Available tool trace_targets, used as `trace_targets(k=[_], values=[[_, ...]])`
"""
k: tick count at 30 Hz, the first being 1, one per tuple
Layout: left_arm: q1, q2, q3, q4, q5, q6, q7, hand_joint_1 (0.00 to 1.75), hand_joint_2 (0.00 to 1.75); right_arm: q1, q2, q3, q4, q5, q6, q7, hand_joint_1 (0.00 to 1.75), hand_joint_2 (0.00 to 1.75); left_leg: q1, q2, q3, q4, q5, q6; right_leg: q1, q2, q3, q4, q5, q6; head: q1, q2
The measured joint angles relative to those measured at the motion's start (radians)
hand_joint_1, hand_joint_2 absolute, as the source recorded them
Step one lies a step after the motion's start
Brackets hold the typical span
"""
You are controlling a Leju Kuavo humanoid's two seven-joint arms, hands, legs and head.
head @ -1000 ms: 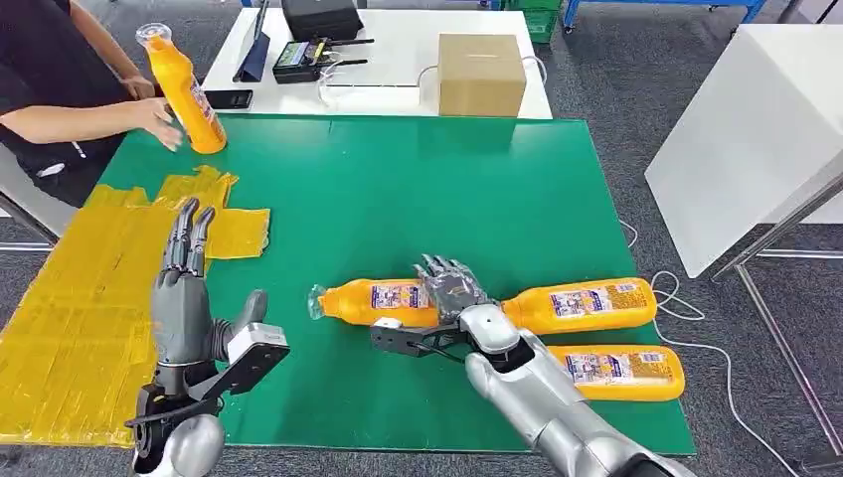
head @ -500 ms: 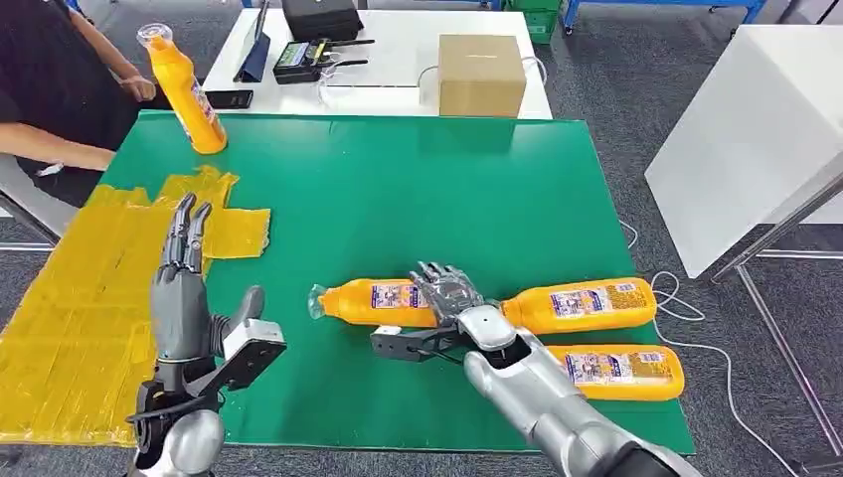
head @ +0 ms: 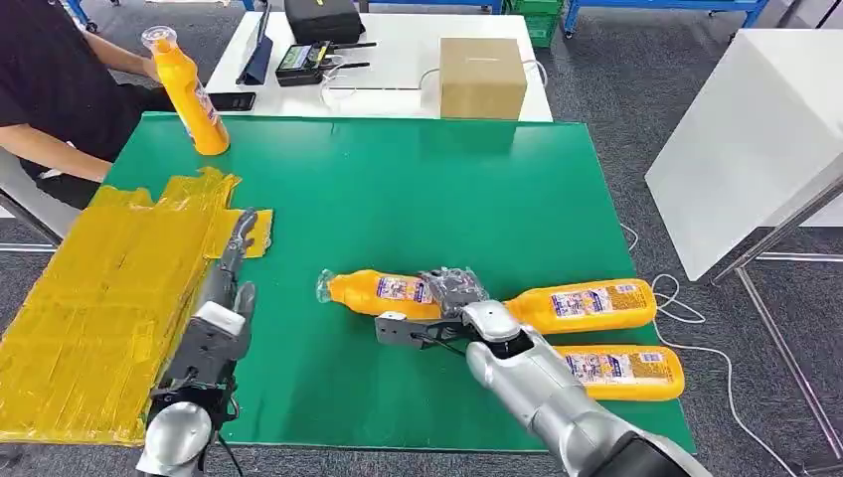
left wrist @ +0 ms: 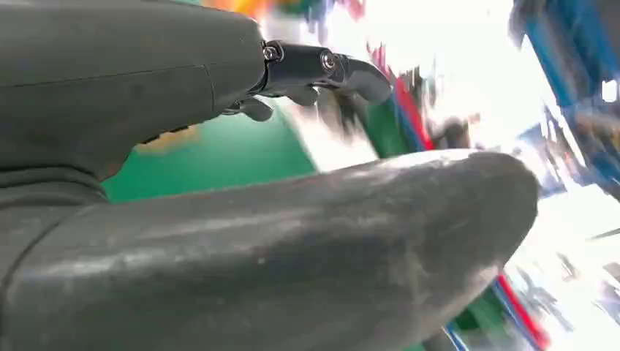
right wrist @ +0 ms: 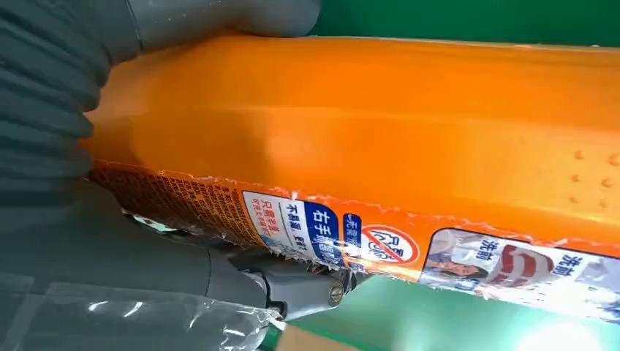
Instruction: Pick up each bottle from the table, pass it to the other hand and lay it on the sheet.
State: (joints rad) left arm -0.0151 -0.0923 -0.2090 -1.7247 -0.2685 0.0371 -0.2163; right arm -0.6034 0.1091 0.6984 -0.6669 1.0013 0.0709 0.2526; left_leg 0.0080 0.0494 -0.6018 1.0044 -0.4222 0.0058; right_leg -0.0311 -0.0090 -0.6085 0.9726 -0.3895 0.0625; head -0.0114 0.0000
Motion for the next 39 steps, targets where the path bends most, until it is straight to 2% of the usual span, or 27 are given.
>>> trace_targets(k=[4, 7, 11, 18, 27, 39], values=[[0.055, -0.021, 0.054, -0.02, 0.302, -0.139, -0.019, 0.0, 1.75, 0.067, -0.016, -0.057, -0.099, -0.024, -0.141, -0.003, 1.75, 1.75, 0.0, 0.0, -0.003, 0.0, 0.0, 0.0, 0.0, 0.0, -0.002, 0.0, 0.0, 0.0, 0.0, 0.0], [0.127, -0.043, 0.09, -0.069, 0.349, -0.158, -0.039, 0.0, 1.75, 0.166, -0.021, -0.111, -0.308, -0.021, -0.249, -0.018, 1.75, 1.75, -0.001, 0.001, -0.007, 0.0, -0.001, 0.0, 0.0, 0.0, -0.006, 0.0, 0.0, 0.0, 0.0, 0.0], [0.18, -0.067, 0.108, -0.112, 0.355, -0.172, -0.048, 0.0, 1.75, 0.243, -0.022, -0.138, -0.535, -0.014, -0.253, -0.018, 1.75, 1.75, 0.0, -0.001, -0.01, 0.0, -0.001, -0.001, 0.001, -0.002, -0.008, 0.0, -0.003, 0.001, 0.0, 0.0], [0.21, -0.087, 0.113, -0.137, 0.37, -0.206, -0.058, 0.0, 1.75, 0.327, -0.026, -0.141, -0.764, -0.041, -0.282, -0.089, 1.75, 1.75, 0.0, -0.002, -0.011, 0.0, -0.002, -0.001, 0.0, -0.003, -0.008, 0.0, -0.003, 0.001, 0.0, 0.0], [0.218, -0.094, 0.089, -0.136, 0.54, -0.361, -0.024, 0.0, 1.75, 0.335, 0.002, -0.066, -0.818, -0.057, -0.272, -0.103, 1.75, 1.75, 0.0, -0.001, -0.011, 0.0, -0.002, -0.001, 0.001, -0.002, -0.008, 0.0, -0.003, 0.001, 0.0, 0.0], [0.218, -0.093, 0.065, -0.135, 0.631, -0.413, 0.006, 0.0, 1.75, 0.314, 0.026, 0.026, -0.777, -0.091, -0.253, -0.126, 1.75, 1.75, 0.0, -0.001, -0.011, 0.0, -0.002, -0.001, 0.0, -0.003, -0.009, 0.0, -0.003, 0.001, 0.0, 0.0]])
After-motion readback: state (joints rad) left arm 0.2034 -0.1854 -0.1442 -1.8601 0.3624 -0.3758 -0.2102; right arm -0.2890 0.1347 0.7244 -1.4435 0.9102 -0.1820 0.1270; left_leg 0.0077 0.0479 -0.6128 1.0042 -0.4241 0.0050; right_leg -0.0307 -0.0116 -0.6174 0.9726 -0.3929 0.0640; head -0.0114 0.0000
